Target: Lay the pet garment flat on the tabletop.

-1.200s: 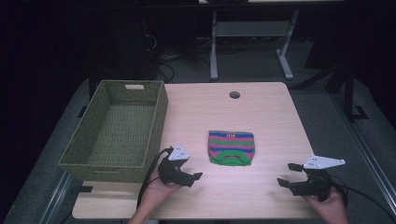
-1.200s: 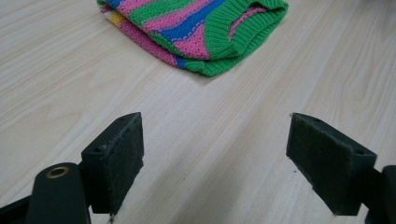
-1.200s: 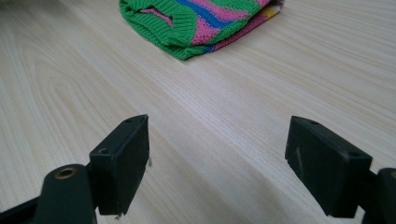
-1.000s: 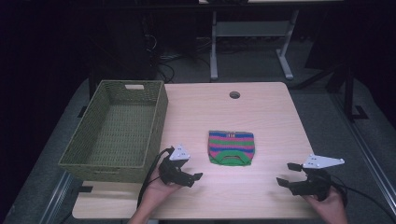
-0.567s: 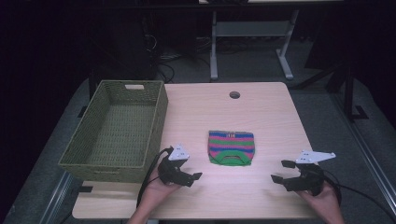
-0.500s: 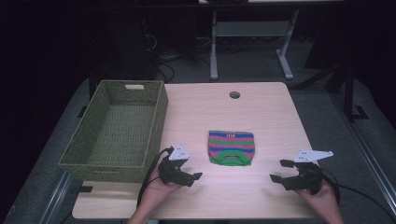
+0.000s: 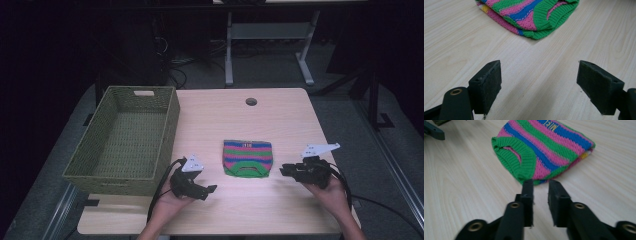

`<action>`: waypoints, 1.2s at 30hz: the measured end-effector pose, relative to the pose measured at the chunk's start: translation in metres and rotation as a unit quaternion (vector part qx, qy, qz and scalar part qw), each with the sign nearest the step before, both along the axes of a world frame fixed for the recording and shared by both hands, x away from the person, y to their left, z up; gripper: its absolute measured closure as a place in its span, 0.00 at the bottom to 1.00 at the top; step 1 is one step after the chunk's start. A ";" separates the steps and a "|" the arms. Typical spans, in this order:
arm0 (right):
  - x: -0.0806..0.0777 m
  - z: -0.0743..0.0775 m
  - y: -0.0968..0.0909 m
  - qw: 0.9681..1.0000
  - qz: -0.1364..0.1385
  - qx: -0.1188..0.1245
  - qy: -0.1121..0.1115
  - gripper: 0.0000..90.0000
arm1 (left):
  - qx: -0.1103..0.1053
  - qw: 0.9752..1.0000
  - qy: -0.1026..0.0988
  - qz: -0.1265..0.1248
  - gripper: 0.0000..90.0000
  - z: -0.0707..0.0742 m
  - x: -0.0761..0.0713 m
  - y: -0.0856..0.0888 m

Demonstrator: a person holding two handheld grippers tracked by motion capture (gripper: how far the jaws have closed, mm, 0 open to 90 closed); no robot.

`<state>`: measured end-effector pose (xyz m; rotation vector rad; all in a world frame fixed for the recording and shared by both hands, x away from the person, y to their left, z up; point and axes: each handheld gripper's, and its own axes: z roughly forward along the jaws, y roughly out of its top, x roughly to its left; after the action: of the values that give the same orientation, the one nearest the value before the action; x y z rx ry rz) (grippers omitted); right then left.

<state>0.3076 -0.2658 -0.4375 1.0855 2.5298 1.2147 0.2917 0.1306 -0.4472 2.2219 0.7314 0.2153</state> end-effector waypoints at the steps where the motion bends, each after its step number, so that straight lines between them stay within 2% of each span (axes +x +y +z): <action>1: 0.005 0.001 0.004 1.000 0.005 -0.004 -0.001 0.90 | 0.000 1.000 0.002 0.000 0.22 0.000 0.000 0.000; 3: 0.014 0.003 0.012 1.000 0.013 -0.010 0.005 0.94 | 0.002 1.000 0.003 0.000 0.22 -0.001 0.001 0.001; 5: 0.022 0.004 0.019 1.000 0.017 -0.005 0.016 0.99 | 0.001 1.000 0.003 0.000 0.22 -0.001 0.001 0.001; 14: 0.053 0.006 0.055 0.999 0.027 -0.022 0.033 1.00 | 0.002 1.000 0.004 -0.001 0.22 -0.002 0.001 0.001; 19: 0.065 -0.001 0.067 0.998 0.031 -0.024 0.044 1.00 | 0.003 1.000 0.004 -0.004 0.22 -0.002 0.001 0.000; 22: 0.068 -0.006 0.070 0.998 0.025 -0.023 0.055 1.00 | 0.003 1.000 0.005 -0.004 0.22 -0.002 0.001 0.000; 27: 0.070 -0.014 0.072 0.997 0.024 -0.040 0.061 1.00 | 0.003 1.000 0.003 -0.006 0.22 -0.002 0.001 -0.001; 32: 0.070 -0.021 0.073 0.997 0.028 -0.043 0.061 1.00 | 0.004 1.000 0.004 -0.007 0.22 -0.002 0.001 -0.001; 36: 0.066 -0.020 0.075 0.996 0.034 -0.053 0.059 1.00 | 0.004 1.000 0.005 -0.007 0.22 -0.002 0.000 -0.002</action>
<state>0.3737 -0.1911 -0.4573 1.0847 2.7062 1.0465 0.2922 0.1287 -0.4494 2.2361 0.7226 0.2002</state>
